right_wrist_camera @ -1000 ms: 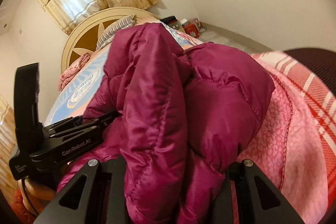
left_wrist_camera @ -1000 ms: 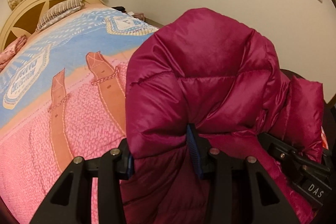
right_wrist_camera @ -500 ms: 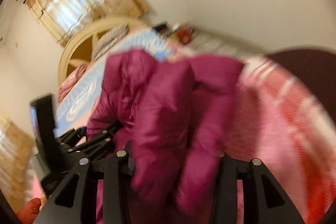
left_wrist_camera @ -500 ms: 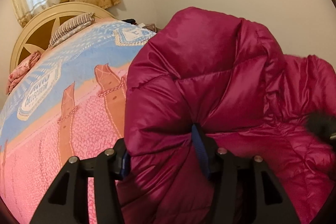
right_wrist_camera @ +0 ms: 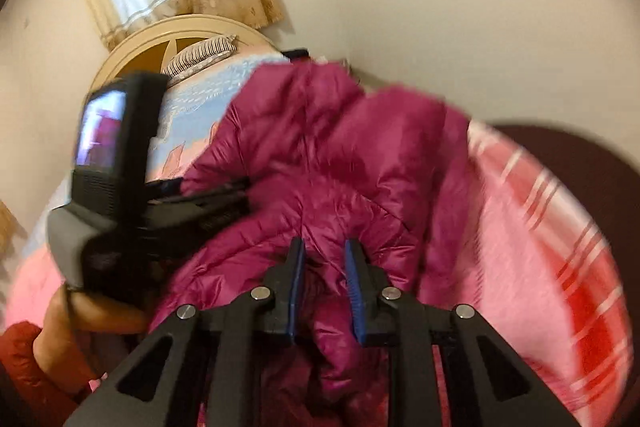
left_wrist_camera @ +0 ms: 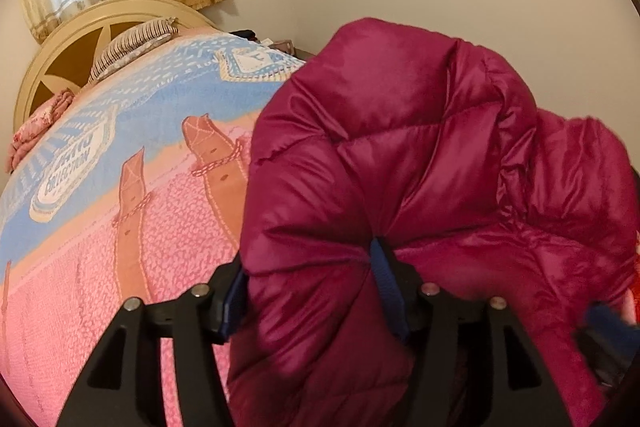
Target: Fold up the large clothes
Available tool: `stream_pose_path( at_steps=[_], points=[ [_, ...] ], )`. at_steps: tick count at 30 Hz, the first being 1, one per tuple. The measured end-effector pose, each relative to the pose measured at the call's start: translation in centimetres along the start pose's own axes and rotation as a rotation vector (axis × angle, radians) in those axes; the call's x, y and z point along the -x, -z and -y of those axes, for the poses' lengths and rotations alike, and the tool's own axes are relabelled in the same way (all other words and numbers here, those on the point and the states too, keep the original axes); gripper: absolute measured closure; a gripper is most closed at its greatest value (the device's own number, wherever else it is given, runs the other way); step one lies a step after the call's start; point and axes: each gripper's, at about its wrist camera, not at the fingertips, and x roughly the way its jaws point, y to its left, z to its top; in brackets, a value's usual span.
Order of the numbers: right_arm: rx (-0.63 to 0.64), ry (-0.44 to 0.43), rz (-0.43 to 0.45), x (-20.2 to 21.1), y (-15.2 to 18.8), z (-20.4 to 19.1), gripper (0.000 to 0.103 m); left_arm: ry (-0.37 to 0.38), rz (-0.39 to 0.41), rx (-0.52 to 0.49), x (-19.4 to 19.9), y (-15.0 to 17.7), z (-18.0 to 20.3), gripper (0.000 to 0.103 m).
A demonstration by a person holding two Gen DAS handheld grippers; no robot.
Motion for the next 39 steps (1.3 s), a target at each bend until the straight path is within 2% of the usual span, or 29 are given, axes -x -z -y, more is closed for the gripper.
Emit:
stream_pose_path(
  at_steps=[4, 7, 16, 17, 19, 21, 23, 26, 28, 30, 36, 39],
  points=[
    [-0.068, -0.047, -0.016, -1.6, 0.8, 1.7, 0.084, 0.043, 0.006, 0.032, 1.4, 0.6, -1.0, 0.033],
    [-0.065, -0.054, -0.017, -2.1, 0.9, 2.2, 0.084, 0.033, 0.028, 0.014, 2.8, 1.2, -1.2, 0.027],
    [-0.039, -0.031, -0.025, -2.4, 0.4, 1.8, 0.084, 0.044, 0.058, -0.021, 7.4, 4.2, -1.8, 0.026],
    [-0.030, -0.025, -0.023, -2.2, 0.3, 1.6, 0.083, 0.041, 0.056, -0.028, 7.9, 4.7, -1.9, 0.024],
    [-0.039, -0.015, -0.021, -1.2, 0.2, 1.1, 0.082, 0.030, 0.066, -0.039, 9.0, 5.5, -2.1, 0.013],
    [-0.058, 0.001, 0.002, 0.8, 0.3, 0.9, 0.082, 0.018, 0.089, -0.040, 10.1, 6.3, -2.4, 0.007],
    [-0.064, 0.000, 0.055, 3.3, 0.6, 0.5, 0.081, 0.015, 0.094, -0.040, 10.7, 6.8, -2.5, 0.007],
    [-0.054, 0.016, 0.106, 7.0, 1.7, -0.3, 0.069, 0.026, 0.081, -0.042, 11.4, 7.7, -2.7, 0.007],
    [-0.026, 0.036, 0.116, 8.7, 2.7, -1.1, 0.049, 0.035, 0.077, -0.036, 12.1, 8.3, -2.8, 0.007],
    [0.016, 0.071, 0.129, 10.7, 4.0, -2.0, 0.042, 0.051, 0.080, -0.029, 13.1, 9.1, -3.2, 0.007],
    [0.075, 0.131, 0.204, 15.3, 6.8, -3.5, 0.036, 0.056, 0.142, -0.023, 16.9, 11.4, -4.3, 0.006],
    [0.107, 0.152, 0.256, 17.4, 7.1, -4.4, 0.033, 0.046, 0.203, -0.012, 19.1, 11.8, -5.0, 0.000]
  ],
)
